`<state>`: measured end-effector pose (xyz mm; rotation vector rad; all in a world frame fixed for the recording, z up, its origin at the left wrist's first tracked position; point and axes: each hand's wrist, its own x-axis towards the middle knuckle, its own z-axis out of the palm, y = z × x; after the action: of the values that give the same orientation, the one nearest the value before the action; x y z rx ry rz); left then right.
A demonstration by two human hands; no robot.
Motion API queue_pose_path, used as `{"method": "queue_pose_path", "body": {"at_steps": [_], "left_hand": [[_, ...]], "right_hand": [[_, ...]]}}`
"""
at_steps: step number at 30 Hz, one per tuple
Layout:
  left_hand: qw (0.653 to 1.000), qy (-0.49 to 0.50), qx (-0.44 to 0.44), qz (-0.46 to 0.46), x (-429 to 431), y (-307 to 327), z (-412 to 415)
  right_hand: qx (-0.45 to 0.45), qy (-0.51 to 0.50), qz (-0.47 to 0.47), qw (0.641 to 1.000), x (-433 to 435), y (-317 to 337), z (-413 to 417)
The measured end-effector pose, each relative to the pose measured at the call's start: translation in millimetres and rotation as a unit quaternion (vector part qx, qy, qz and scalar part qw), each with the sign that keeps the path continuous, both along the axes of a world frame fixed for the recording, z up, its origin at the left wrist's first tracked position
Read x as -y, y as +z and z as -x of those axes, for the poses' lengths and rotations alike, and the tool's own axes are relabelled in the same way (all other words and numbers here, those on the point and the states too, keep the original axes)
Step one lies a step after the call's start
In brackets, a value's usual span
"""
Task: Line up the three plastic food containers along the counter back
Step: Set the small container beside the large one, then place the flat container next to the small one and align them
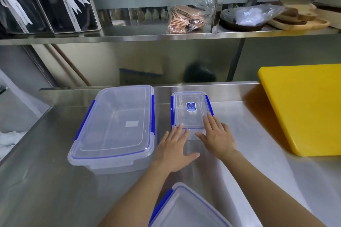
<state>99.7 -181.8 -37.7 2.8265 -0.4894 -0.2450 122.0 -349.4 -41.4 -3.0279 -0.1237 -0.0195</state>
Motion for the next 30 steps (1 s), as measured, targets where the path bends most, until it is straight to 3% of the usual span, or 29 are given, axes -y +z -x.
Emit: {"method": "queue_pose_path", "body": {"at_steps": [5, 9, 14, 18, 20, 26, 30], "left_hand": [[0.985, 0.087, -0.08, 0.122, -18, 22, 39], [0.956, 0.107, -0.179, 0.207, -32, 36, 69], [0.919, 0.121, -0.275, 0.257, -52, 42, 93], [0.915, 0.134, -0.314, 0.216, -64, 33, 108], [0.913, 0.122, -0.335, 0.2, -65, 27, 116], [0.849, 0.131, -0.388, 0.334, -68, 13, 136], [0.801, 0.259, -0.279, 0.462, -50, -3, 156]], "right_hand": [[0.044, -0.023, -0.107, 0.993, 1, 19, 39], [-0.008, -0.037, -0.19, 0.981, 4, 39, 72], [-0.194, -0.056, -0.281, 0.938, 6, 59, 117], [-0.425, -0.009, -0.217, 0.879, 8, 66, 151], [-0.472, 0.01, -0.201, 0.858, 9, 64, 161], [-0.416, -0.005, -0.272, 0.868, 10, 52, 169], [-0.275, -0.07, -0.308, 0.908, 6, 43, 166]]}}
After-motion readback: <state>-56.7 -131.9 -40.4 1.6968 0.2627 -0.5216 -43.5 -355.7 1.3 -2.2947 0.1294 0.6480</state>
